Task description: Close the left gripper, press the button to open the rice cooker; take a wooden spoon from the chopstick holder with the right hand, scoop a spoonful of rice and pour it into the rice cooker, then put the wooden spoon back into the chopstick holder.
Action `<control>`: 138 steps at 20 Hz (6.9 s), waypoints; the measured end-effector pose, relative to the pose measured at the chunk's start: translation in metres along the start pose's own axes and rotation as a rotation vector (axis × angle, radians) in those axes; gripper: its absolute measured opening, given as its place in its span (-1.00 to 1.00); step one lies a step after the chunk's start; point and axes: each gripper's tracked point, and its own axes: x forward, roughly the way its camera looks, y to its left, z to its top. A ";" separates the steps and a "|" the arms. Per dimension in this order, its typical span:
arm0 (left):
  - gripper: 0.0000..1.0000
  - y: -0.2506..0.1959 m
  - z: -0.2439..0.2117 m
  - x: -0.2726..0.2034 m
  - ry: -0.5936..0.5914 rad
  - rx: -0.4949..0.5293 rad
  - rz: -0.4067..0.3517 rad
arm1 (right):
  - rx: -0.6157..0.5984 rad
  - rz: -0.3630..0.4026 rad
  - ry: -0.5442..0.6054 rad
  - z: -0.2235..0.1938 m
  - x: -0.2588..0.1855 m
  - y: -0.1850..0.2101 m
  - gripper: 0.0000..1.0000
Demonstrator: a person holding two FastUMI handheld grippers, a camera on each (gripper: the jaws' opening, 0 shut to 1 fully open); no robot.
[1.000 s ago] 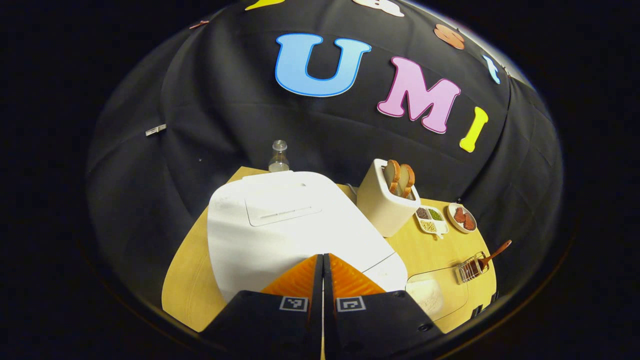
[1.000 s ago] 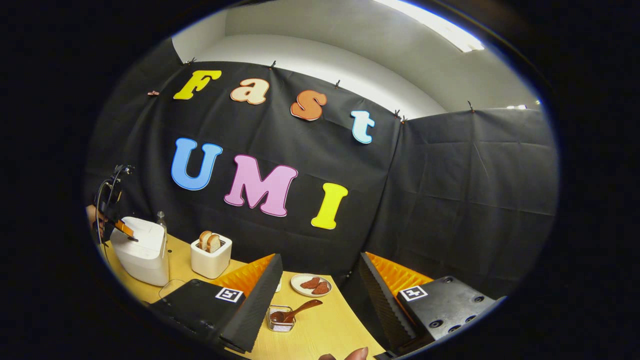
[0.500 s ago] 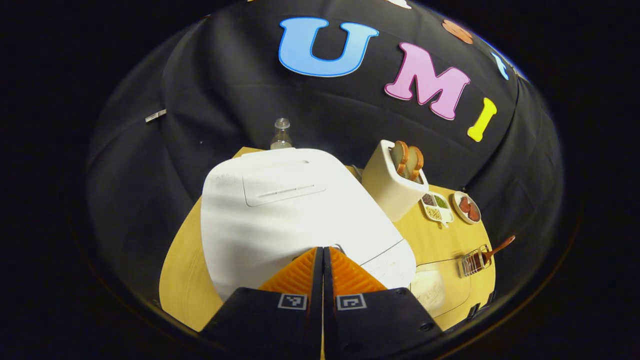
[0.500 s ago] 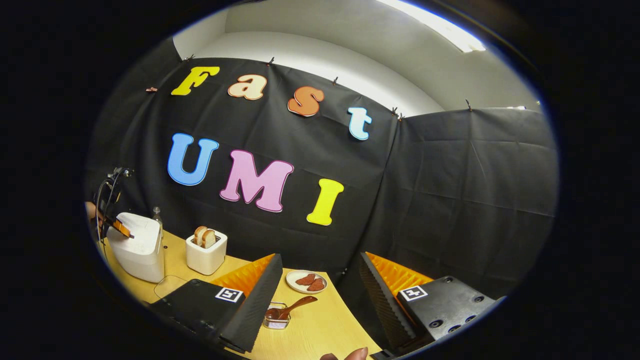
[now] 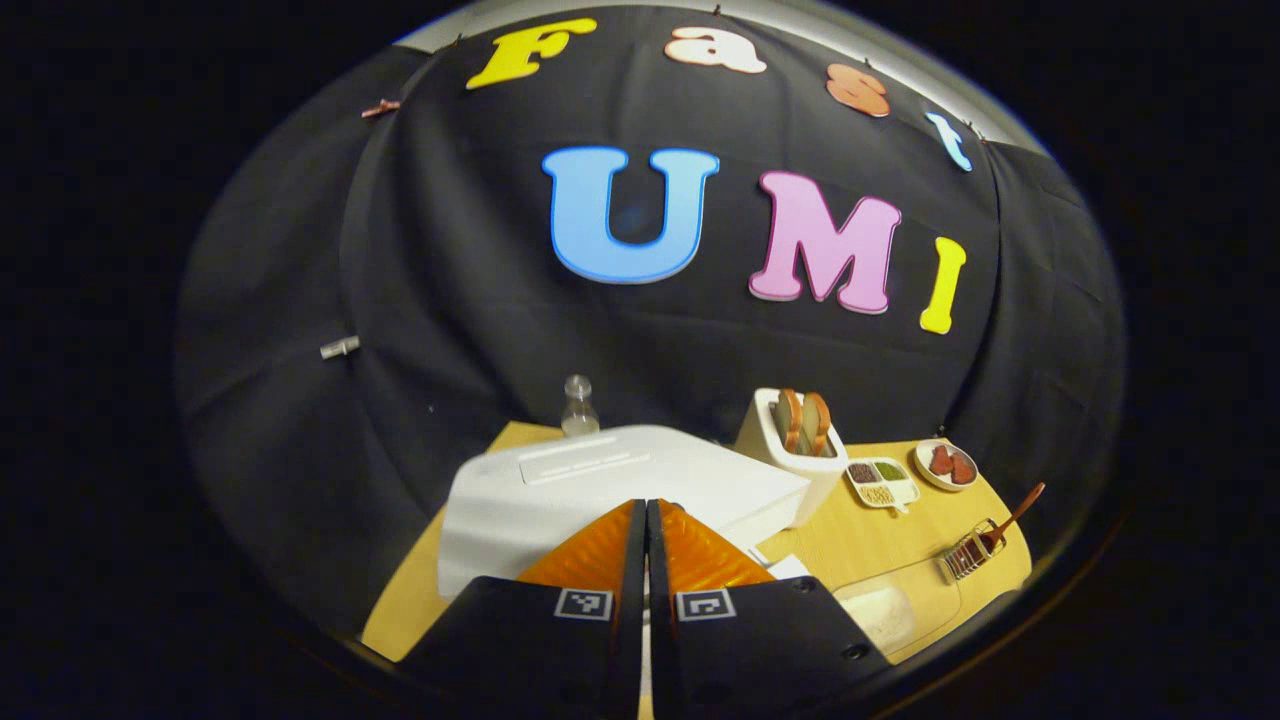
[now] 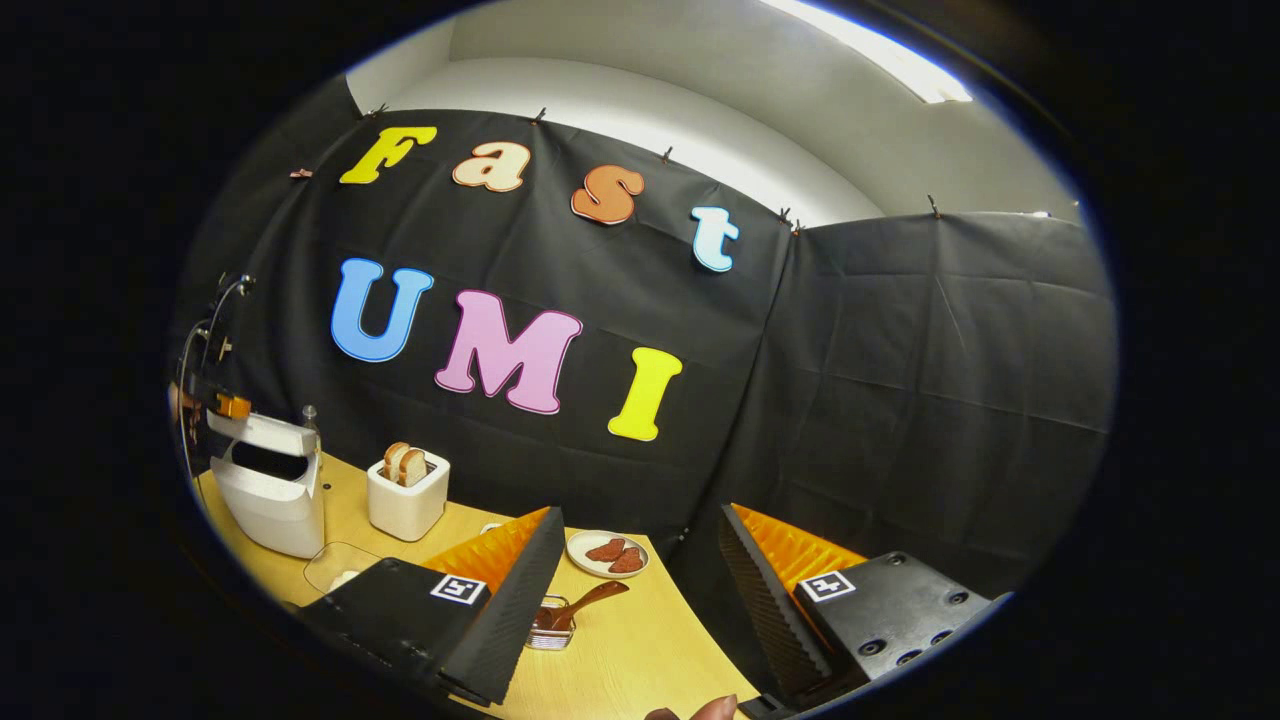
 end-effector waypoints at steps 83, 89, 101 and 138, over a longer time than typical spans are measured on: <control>0.93 -0.017 -0.017 -0.181 -0.148 -0.049 0.073 | 0.300 0.564 0.226 -0.127 0.085 0.227 -0.64; 0.93 0.001 -0.024 -0.184 -0.136 -0.066 0.070 | 0.010 0.592 0.235 -0.173 0.069 0.311 -0.64; 0.93 0.028 -0.044 -0.176 -0.092 -0.062 0.072 | -0.006 0.581 0.404 -0.261 0.076 0.368 -0.64; 0.94 0.039 -0.018 -0.201 -0.153 -0.077 0.116 | 1.264 0.408 0.613 -0.168 0.072 0.281 -0.64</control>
